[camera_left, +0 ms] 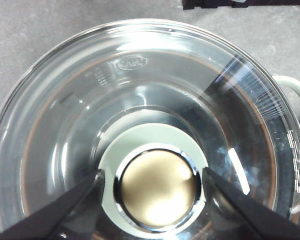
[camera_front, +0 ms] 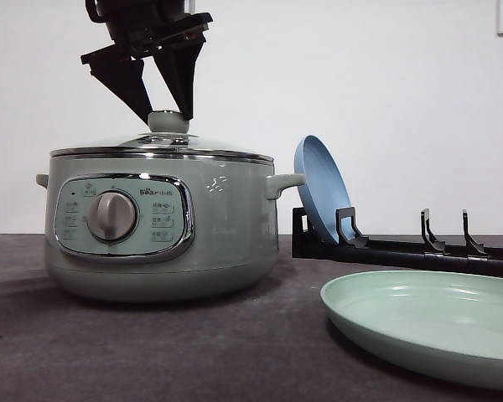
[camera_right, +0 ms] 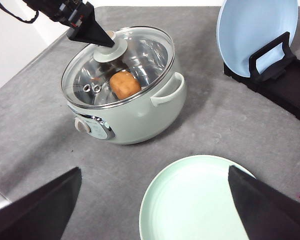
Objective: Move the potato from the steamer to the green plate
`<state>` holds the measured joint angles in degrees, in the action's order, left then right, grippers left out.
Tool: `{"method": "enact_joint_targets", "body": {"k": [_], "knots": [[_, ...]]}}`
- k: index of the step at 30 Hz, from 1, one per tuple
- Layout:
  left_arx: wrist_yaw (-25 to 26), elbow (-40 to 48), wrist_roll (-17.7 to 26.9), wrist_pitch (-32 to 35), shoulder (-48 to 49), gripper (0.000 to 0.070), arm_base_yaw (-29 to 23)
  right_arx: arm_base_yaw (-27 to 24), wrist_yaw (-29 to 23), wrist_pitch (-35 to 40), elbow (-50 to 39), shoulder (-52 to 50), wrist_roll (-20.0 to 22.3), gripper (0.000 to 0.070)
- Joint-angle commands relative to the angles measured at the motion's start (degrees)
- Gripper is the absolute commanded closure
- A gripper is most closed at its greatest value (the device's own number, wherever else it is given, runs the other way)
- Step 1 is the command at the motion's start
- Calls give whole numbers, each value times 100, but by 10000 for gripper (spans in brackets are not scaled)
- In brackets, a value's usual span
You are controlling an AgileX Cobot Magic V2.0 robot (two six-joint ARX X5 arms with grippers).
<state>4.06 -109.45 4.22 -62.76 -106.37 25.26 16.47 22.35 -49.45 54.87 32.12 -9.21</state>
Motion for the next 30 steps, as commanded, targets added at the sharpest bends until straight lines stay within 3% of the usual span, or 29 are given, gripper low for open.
{"method": "enact_joint_targets", "body": {"k": [1, 7, 13, 14, 22, 30], "knots": [[22, -160, 115, 24, -168, 316, 22, 22, 9, 59, 46, 33, 66, 123], [24, -160, 115, -31, -289, 329, 22, 22, 11, 59, 46, 33, 66, 123], [22, -160, 115, 3, -316, 653, 26, 22, 4, 61, 48, 33, 68, 123], [22, -160, 113, 6, -316, 680, 26, 22, -7, 61, 46, 33, 68, 123], [20, -202, 113, 45, -292, 690, 26, 22, -31, 63, 48, 35, 68, 123], [20, -983, 78, -284, -292, 690, 26, 22, -33, 65, 46, 35, 70, 123]]}}
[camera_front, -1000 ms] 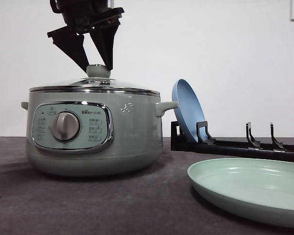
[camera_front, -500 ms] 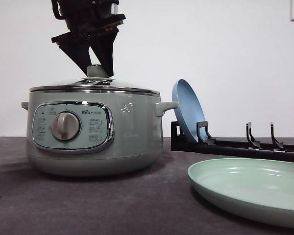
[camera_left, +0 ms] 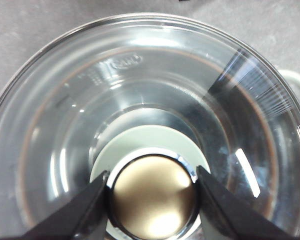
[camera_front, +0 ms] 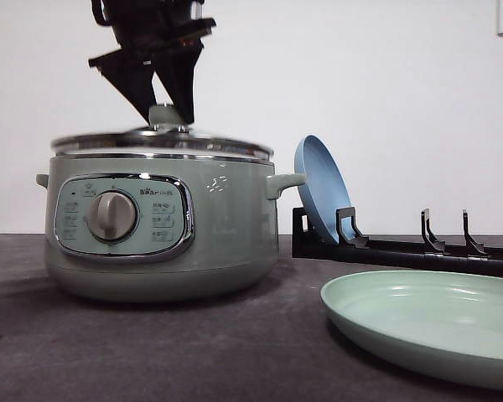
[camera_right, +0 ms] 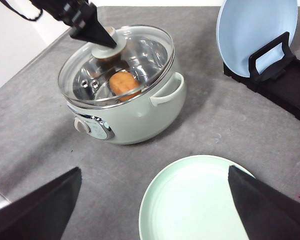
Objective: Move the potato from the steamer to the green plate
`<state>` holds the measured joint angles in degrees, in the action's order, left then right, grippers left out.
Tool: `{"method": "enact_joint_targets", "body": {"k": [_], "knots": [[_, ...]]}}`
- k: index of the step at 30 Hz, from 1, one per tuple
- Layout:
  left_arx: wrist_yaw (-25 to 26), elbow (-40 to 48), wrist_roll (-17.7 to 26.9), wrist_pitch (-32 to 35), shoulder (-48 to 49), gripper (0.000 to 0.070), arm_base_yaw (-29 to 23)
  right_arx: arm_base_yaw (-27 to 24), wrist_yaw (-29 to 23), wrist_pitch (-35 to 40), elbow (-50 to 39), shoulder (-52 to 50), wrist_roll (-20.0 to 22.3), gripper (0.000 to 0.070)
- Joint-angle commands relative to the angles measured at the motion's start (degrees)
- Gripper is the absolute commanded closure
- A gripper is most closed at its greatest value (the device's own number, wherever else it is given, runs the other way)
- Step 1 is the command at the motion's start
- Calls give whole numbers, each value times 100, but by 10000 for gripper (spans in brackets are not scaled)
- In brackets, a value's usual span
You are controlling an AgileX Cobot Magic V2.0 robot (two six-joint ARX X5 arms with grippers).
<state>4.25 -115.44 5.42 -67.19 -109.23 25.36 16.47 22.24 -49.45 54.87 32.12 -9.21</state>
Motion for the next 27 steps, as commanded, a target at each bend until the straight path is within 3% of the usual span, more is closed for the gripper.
{"method": "enact_joint_targets", "body": {"k": [1, 11, 27], "knots": [[0, -515, -51, 87, -7, 690, 15, 22, -22, 63, 46, 35, 70, 123], [0, -1658, -204, -662, 20, 690, 15, 22, -22, 74, 46, 35, 94, 123], [-472, -1727, -168, -802, 347, 690, -246, 22, -22, 146, 47, 35, 90, 123]]}}
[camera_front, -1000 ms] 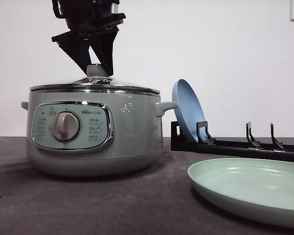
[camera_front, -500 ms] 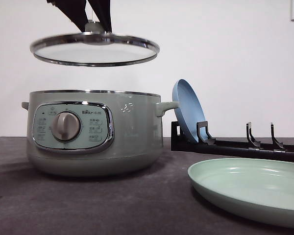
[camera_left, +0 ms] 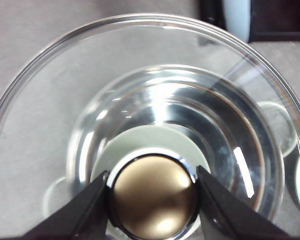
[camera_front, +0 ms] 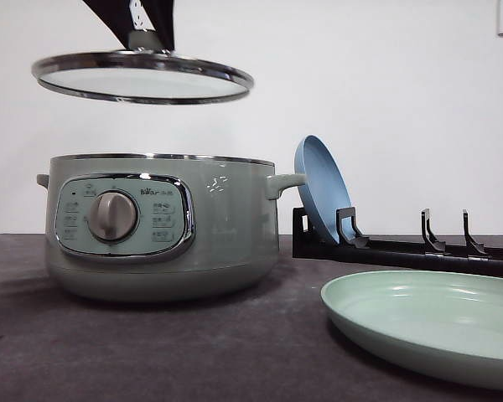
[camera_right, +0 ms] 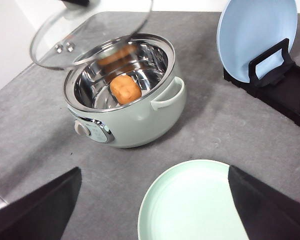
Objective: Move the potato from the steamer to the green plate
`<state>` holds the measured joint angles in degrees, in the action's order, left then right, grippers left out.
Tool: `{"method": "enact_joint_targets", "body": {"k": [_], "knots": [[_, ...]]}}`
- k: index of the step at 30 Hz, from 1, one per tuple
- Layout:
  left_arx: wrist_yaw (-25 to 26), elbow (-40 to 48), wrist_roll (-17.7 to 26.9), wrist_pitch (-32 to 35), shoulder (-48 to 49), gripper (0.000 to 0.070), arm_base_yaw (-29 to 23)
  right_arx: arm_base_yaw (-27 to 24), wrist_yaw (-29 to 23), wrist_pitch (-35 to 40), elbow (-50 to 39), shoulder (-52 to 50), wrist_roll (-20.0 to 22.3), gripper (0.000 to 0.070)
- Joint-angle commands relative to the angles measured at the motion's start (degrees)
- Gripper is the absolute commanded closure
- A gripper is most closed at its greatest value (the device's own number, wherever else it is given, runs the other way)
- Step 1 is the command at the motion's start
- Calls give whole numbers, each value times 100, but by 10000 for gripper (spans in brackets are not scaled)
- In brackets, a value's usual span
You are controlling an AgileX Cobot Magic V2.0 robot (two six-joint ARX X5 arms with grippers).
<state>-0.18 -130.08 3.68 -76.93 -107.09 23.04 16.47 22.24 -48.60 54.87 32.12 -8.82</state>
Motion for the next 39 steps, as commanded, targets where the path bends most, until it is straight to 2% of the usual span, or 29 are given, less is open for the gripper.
{"method": "enact_joint_targets", "body": {"k": [1, 24, 32, 35, 39], "knots": [[-29, -262, 16, 171, 157, 690, -86, 22, -22, 61, 46, 35, 50, 123], [-28, -260, -33, 142, 208, 690, -2025, 22, -118, 52, 46, 44, 138, 123], [-26, -260, -101, 150, 208, 690, -2310, 28, 19, 55, 105, 464, 132, 123], [-26, -260, -135, 153, 206, 690, -2338, 39, 279, 57, 211, 826, 132, 123], [-26, -260, -138, 153, 205, 690, -2340, 179, 339, 70, 483, 1474, 188, 123]]}}
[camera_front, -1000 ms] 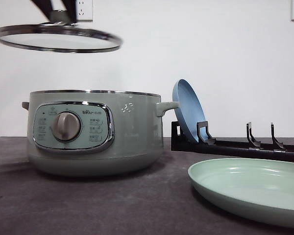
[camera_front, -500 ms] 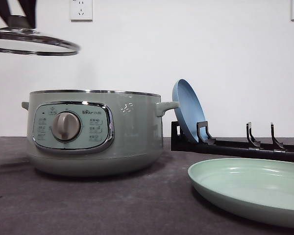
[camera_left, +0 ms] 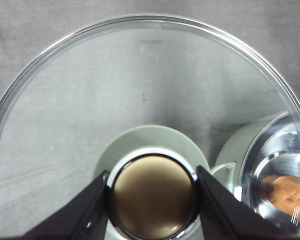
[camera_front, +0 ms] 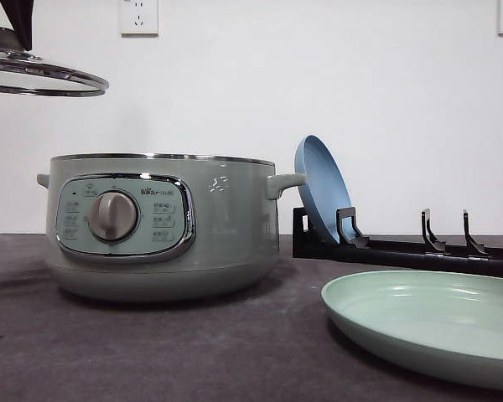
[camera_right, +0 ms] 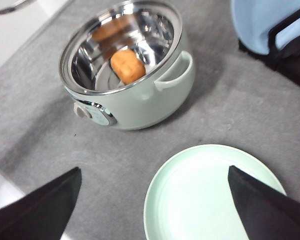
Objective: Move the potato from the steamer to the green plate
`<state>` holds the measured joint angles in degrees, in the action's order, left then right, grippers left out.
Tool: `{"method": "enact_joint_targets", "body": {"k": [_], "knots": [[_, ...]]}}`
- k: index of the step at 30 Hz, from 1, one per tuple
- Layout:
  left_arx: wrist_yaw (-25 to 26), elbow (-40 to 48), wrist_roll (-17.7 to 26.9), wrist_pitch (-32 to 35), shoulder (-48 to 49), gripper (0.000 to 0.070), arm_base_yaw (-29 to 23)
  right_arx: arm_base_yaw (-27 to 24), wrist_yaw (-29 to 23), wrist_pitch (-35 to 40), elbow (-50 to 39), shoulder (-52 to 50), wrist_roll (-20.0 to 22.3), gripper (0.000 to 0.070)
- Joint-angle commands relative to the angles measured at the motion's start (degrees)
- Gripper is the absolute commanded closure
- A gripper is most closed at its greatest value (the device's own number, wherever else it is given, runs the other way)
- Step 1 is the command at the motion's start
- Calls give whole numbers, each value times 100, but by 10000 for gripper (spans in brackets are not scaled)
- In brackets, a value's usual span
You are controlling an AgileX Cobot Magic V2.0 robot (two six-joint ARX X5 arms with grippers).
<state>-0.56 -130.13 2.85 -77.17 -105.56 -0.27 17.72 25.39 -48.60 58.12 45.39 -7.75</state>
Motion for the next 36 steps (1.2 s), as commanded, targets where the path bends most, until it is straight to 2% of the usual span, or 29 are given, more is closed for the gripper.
{"method": "enact_joint_targets", "body": {"k": [1, 6, 11, 19, 26, 31, 36], "knots": [[11, -256, -55, 177, 52, 690, -9, 122, 20, 76, 259, 332, 119, 123], [11, -256, -55, 187, 52, 690, -9, 556, 5, 226, 954, 1381, 363, 123], [11, -256, -55, 198, 52, 690, -9, 1122, -115, 178, 2019, 2682, 534, 123], [11, -256, -55, 205, 52, 690, -9, 1796, -199, -495, 4131, 4855, 1057, 123], [11, -256, -55, 215, 52, 690, -9, 2173, -568, -1061, 5799, 6429, 1560, 123], [11, -256, -55, 218, 52, 690, -9, 2357, -916, -1001, 6515, 7164, 1903, 123], [11, -251, -55, 208, 43, 690, -9, 2470, -1044, -695, 6761, 7617, 2173, 123]]}}
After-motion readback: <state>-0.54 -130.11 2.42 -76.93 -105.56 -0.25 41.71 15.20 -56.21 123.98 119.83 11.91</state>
